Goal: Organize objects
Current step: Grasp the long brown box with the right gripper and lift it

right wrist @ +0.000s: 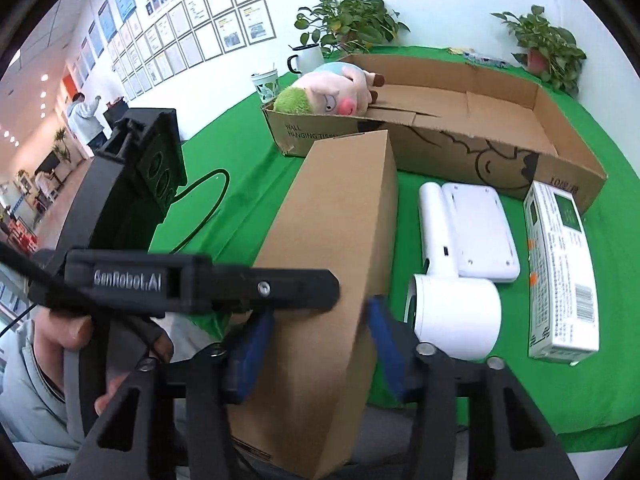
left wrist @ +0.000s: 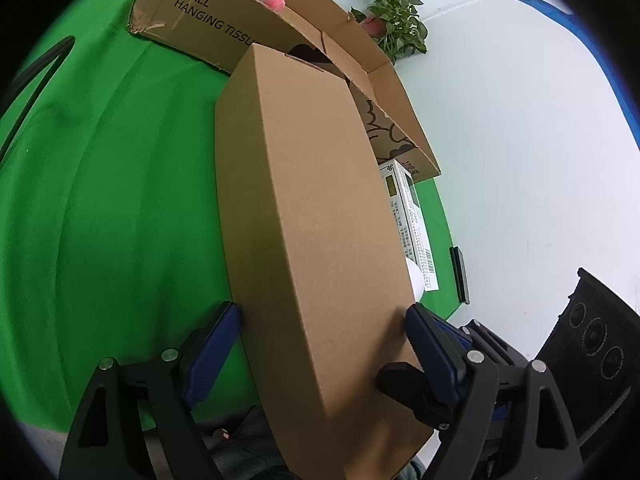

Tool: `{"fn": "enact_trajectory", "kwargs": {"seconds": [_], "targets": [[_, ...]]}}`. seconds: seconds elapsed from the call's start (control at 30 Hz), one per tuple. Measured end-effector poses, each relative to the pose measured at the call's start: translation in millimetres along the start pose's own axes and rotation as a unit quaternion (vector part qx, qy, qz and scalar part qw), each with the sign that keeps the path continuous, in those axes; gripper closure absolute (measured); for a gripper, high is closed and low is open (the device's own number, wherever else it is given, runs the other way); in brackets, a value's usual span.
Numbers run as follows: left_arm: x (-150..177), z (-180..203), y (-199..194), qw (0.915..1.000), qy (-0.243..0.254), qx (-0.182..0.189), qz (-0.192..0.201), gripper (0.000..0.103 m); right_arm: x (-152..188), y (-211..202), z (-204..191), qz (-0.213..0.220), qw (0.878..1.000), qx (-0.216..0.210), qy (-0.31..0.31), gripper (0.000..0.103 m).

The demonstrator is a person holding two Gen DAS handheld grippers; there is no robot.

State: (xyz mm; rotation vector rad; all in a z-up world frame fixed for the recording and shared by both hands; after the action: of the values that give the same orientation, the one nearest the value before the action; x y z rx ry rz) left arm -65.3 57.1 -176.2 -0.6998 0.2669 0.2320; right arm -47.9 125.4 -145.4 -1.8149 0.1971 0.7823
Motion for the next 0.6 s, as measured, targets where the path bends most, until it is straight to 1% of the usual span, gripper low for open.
{"fn": "enact_trajectory", "kwargs": {"seconds": [0.03,0.1,0.17,0.23,0.27,0.33,0.43,0.53,0.6], "targets": [[2,0,1,1.0,-0.002,-0.001,-0.002,0.019,0,0,0,-0.001,1.0,0.001,-0.003,0.056],[8,3,3,1.0,0.002,-0.008,-0.006,0.019,2,1,0,-0.006,1.0,0.0,0.002,0.049],[13,7,5,1.0,0.001,-0.004,-0.008,0.019,6,7,-2,-0.02,1.0,-0.005,0.008,0.023],[18,11,7,0.9999,0.002,-0.003,-0.01,0.019,10,9,-7,-0.025,1.0,-0.016,0.005,0.012],[21,13,10,0.9999,0.002,-0.003,-0.011,0.019,11,10,-10,-0.026,1.0,-0.012,-0.002,0.007],[27,17,9,0.9999,0.004,-0.001,-0.016,0.019,13,13,-13,-0.026,1.0,0.001,-0.016,0.004],[26,11,-4,0.9998,0.007,0.002,-0.021,0.019,17,19,-15,-0.028,0.999,0.03,-0.036,0.004],[30,13,-5,0.9997,0.008,0.002,-0.023,0.019,21,21,-15,-0.023,0.996,0.064,-0.064,0.014],[35,15,-5,0.9997,0.008,0.002,-0.025,0.019,22,20,-14,-0.02,0.996,0.06,-0.062,0.015]]}}
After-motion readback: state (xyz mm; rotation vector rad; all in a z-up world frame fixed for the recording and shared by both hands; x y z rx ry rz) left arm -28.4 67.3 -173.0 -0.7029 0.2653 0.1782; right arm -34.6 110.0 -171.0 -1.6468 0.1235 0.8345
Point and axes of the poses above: each gripper's, at about its wrist camera, not at the fingertips, and y roughly the way its jaws point, z to its right, x to its underside, the point moved 9 cm from there along y, roughly the way its jaws point, and after that the axes turned 2 degrees about y, right-handed, at the moved point
